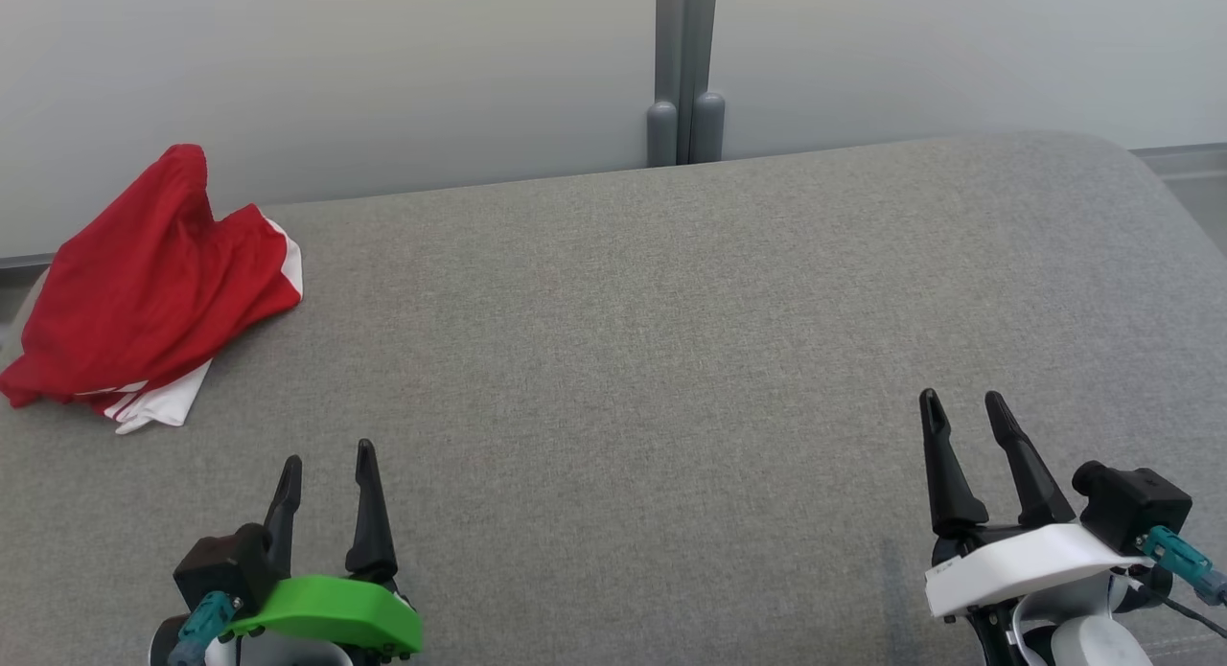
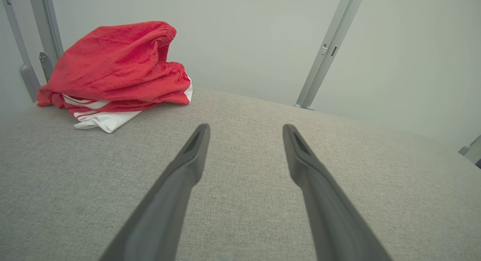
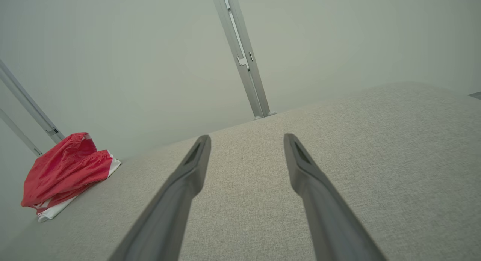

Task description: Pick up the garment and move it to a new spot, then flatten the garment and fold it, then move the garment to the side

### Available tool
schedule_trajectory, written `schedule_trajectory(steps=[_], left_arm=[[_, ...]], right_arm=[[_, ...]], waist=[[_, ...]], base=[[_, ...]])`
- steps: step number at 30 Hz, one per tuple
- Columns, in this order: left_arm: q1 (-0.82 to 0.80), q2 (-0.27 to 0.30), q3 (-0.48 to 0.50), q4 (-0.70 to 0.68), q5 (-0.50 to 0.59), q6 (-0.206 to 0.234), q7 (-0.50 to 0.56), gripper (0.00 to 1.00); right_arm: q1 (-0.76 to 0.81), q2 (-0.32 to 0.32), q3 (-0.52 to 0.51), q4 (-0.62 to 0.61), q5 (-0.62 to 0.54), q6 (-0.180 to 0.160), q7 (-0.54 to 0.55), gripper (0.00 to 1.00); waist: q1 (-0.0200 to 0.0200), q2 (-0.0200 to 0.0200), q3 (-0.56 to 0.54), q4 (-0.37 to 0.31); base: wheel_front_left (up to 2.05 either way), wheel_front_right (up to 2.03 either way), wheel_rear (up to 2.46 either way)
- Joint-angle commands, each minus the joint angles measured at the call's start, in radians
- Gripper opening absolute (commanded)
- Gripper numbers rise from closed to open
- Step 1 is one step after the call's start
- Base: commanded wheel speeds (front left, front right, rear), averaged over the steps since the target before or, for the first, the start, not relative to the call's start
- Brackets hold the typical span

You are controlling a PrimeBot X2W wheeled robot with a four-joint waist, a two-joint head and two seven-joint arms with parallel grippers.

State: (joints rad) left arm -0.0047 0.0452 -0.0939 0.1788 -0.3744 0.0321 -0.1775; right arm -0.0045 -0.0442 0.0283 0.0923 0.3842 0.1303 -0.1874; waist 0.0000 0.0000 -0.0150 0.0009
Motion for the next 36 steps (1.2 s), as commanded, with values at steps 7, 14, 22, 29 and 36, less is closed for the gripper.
schedule_trajectory(steps=[7,14,22,29,36], left_arm=[[-0.007,0.007,-0.014,-0.003,0.083,0.007,-0.024,1.0],[0.003,0.007,-0.026,-0.014,0.147,0.015,-0.042,1.0],[0.017,0.008,-0.032,-0.021,0.194,0.023,-0.057,1.0],[0.028,0.008,-0.031,-0.012,0.233,0.036,-0.072,1.0],[0.039,0.008,-0.034,0.0,0.267,0.043,-0.084,1.0]], right_arm=[[0.015,-0.006,-0.004,-0.01,-0.078,0.001,-0.024,1.0],[0.019,-0.007,0.001,-0.016,-0.142,0.001,-0.039,1.0],[0.028,-0.008,0.007,-0.022,-0.197,0.001,-0.052,1.0],[0.041,-0.008,0.01,-0.03,-0.251,0.001,-0.064,1.0],[0.051,-0.008,0.015,-0.04,-0.304,0.001,-0.076,1.0]], waist=[[0.0,0.0,-0.003,0.002],[0.0,0.0,-0.006,0.001],[0.0,0.0,-0.01,0.002],[0.0,0.0,-0.016,0.003],[0.0,0.0,-0.022,0.004]], base=[[0.0,0.0,0.0],[0.0,0.0,0.0],[0.0,0.0,0.0],[0.0,0.0,0.0],[0.0,0.0,0.0]])
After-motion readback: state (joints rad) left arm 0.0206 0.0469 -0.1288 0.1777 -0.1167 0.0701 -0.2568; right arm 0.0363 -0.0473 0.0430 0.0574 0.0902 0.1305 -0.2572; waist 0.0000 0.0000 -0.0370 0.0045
